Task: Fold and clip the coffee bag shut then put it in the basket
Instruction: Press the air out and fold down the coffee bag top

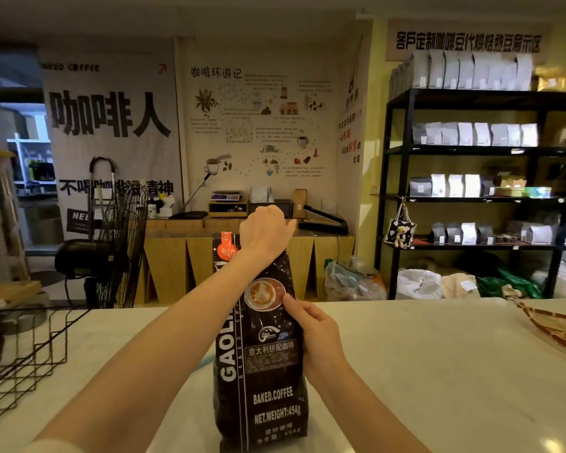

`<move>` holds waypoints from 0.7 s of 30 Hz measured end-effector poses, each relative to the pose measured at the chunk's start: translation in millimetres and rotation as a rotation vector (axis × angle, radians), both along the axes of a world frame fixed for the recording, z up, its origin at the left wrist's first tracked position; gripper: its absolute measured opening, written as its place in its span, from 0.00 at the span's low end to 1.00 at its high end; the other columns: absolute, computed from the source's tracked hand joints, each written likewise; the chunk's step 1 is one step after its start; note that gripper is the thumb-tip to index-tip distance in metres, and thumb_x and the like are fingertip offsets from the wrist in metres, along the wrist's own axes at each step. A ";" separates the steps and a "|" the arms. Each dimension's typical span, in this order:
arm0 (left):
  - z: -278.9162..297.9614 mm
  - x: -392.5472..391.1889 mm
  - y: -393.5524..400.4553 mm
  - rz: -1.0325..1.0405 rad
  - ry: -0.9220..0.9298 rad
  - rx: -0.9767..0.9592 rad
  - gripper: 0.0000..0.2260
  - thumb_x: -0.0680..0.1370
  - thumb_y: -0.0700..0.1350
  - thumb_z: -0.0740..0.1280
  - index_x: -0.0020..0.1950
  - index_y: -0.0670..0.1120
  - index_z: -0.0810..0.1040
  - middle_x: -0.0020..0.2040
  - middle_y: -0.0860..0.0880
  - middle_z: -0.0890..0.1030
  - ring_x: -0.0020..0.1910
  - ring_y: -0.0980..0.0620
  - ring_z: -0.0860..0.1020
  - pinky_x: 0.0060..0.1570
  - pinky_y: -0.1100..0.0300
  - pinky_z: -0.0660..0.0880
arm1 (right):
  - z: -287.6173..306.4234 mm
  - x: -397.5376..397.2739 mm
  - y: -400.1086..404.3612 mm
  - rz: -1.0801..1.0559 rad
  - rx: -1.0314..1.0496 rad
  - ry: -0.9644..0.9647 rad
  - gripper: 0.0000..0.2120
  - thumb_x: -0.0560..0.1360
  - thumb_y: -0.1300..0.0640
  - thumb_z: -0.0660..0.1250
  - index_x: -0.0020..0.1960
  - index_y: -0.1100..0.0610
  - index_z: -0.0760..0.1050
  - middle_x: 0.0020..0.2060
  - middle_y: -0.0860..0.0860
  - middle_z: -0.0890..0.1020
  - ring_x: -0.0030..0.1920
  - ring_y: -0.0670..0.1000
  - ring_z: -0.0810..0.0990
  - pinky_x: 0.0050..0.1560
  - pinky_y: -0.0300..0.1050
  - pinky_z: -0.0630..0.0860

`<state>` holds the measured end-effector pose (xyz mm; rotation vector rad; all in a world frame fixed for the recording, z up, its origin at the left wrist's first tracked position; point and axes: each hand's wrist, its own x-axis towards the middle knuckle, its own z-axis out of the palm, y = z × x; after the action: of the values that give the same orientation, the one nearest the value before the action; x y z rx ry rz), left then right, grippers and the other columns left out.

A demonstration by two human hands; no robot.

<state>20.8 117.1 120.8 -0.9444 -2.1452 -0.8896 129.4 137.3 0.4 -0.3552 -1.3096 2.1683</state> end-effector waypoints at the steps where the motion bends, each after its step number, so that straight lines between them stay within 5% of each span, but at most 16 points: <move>1: -1.4 0.8 2.7 0.005 0.027 -0.024 0.16 0.76 0.52 0.62 0.44 0.41 0.81 0.43 0.43 0.82 0.45 0.43 0.80 0.42 0.53 0.73 | -0.7 0.3 0.0 0.028 -0.032 -0.008 0.08 0.66 0.59 0.73 0.42 0.63 0.81 0.40 0.59 0.86 0.40 0.56 0.84 0.39 0.48 0.80; 6: -3.7 -1.5 10.4 -0.015 0.095 -0.099 0.18 0.76 0.53 0.60 0.41 0.40 0.81 0.40 0.43 0.82 0.42 0.44 0.80 0.38 0.54 0.72 | -5.1 -1.4 3.7 0.082 -0.061 0.021 0.18 0.61 0.56 0.74 0.48 0.66 0.80 0.44 0.62 0.85 0.43 0.57 0.84 0.42 0.48 0.80; 13: -3.1 -3.7 -8.5 -0.109 0.135 -0.129 0.22 0.76 0.57 0.57 0.39 0.42 0.80 0.28 0.52 0.73 0.31 0.53 0.74 0.34 0.60 0.67 | -6.0 -6.9 8.7 0.170 0.010 0.020 0.19 0.63 0.57 0.73 0.53 0.61 0.80 0.49 0.59 0.85 0.50 0.57 0.83 0.47 0.49 0.79; 15: -6.3 -3.1 -22.9 -0.138 0.150 -0.077 0.21 0.77 0.59 0.54 0.49 0.45 0.78 0.43 0.48 0.81 0.46 0.50 0.78 0.45 0.58 0.70 | -6.2 -8.8 11.9 0.155 -0.016 0.019 0.19 0.63 0.58 0.73 0.54 0.61 0.79 0.49 0.59 0.85 0.51 0.57 0.83 0.47 0.50 0.79; 18: -17.8 -4.8 -59.8 -0.181 0.026 0.163 0.25 0.76 0.59 0.56 0.68 0.48 0.66 0.68 0.48 0.72 0.67 0.51 0.68 0.64 0.52 0.64 | -5.4 -11.8 15.9 0.168 -0.022 0.010 0.18 0.63 0.58 0.72 0.53 0.61 0.79 0.48 0.59 0.84 0.49 0.57 0.83 0.49 0.51 0.79; 21: -47.8 -13.0 -95.4 -0.282 -0.515 0.276 0.36 0.69 0.61 0.65 0.72 0.49 0.59 0.72 0.49 0.65 0.70 0.48 0.64 0.66 0.48 0.62 | -0.2 -13.5 16.7 0.208 0.020 0.008 0.13 0.65 0.60 0.70 0.49 0.61 0.78 0.44 0.58 0.84 0.44 0.54 0.82 0.45 0.48 0.78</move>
<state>7.8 21.7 73.1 -0.9637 -2.2405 -1.6740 116.0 154.0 0.1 -0.2094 -1.4179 2.3221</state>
